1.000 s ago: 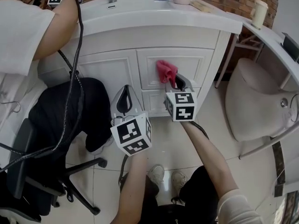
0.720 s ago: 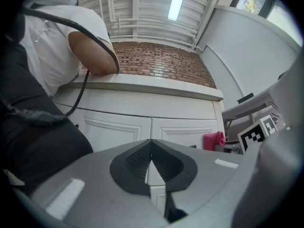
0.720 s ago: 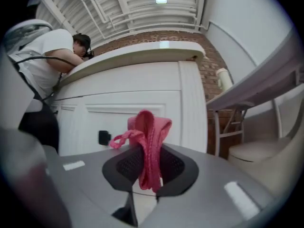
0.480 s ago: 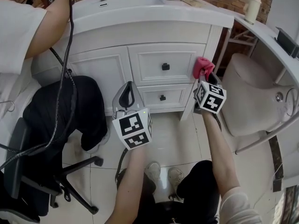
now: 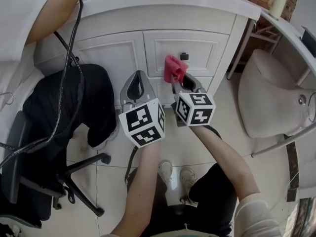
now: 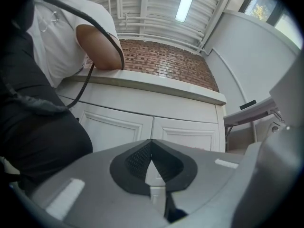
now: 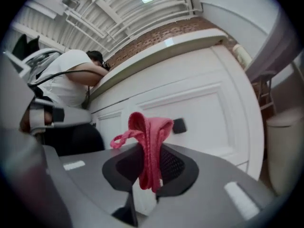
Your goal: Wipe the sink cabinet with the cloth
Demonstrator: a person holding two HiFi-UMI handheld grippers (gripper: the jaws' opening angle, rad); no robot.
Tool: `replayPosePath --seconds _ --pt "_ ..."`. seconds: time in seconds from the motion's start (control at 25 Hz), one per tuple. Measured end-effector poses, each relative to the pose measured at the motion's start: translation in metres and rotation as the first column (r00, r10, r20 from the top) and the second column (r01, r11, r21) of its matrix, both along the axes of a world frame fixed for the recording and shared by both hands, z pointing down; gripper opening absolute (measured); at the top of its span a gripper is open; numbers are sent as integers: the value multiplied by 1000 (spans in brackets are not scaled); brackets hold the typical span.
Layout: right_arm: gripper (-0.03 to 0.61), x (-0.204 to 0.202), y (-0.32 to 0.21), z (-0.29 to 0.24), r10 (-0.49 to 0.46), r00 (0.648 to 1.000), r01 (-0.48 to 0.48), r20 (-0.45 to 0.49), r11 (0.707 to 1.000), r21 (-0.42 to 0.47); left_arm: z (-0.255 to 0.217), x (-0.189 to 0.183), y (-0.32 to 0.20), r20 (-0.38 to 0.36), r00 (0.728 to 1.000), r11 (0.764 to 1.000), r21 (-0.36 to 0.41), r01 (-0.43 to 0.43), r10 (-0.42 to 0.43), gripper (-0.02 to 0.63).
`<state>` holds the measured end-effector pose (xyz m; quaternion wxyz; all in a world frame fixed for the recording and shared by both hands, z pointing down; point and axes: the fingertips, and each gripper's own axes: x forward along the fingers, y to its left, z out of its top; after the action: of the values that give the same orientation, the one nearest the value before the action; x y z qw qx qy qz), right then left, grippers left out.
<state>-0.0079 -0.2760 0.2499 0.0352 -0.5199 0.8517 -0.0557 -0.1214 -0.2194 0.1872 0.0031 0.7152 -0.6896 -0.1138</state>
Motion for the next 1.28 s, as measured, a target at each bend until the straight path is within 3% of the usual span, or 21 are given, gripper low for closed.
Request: replayPosePath --seconds 0.12,0.32,0.44,0.48,0.56,0.68,0.84,1.0,1.08,1.16,1.28 --pt "64 -48 -4 31 -78 997 78 10 994 -82 0 -6 2 10 1000 1000 2 6 -6 12" --pt "63 -85 -19 46 -134 985 128 -109 990 -55 3 -9 -5 16 1000 1000 -5 6 -6 12" --pt "63 -85 -30 53 -118 987 115 -110 993 -36 11 -3 -13 142 989 999 17 -41 38 12" --pt "63 -77 -35 56 -94 990 93 -107 995 -20 23 -2 -14 155 987 999 2 -49 48 12" --pt "65 -43 -45 56 -37 996 38 -83 999 18 54 2 -17 115 991 997 -41 -70 74 12" --pt "64 34 -50 54 84 994 -80 -65 995 63 91 18 -20 132 985 992 -68 -106 114 12" --pt "64 150 -49 60 286 954 -276 -94 956 102 123 42 -17 145 975 984 -81 -157 167 12" --pt "63 203 -49 65 360 919 -337 -159 929 152 136 47 -26 152 975 987 -50 -154 160 12" --pt "61 218 -39 63 419 897 -396 -137 903 169 134 43 -30 145 980 991 -17 -136 137 12" --pt "61 205 -18 58 426 900 -403 -87 893 200 128 33 -30 163 981 994 25 -110 105 12" --pt "61 127 2 71 253 967 -252 19 949 191 129 6 -33 165 985 997 54 -54 45 12"
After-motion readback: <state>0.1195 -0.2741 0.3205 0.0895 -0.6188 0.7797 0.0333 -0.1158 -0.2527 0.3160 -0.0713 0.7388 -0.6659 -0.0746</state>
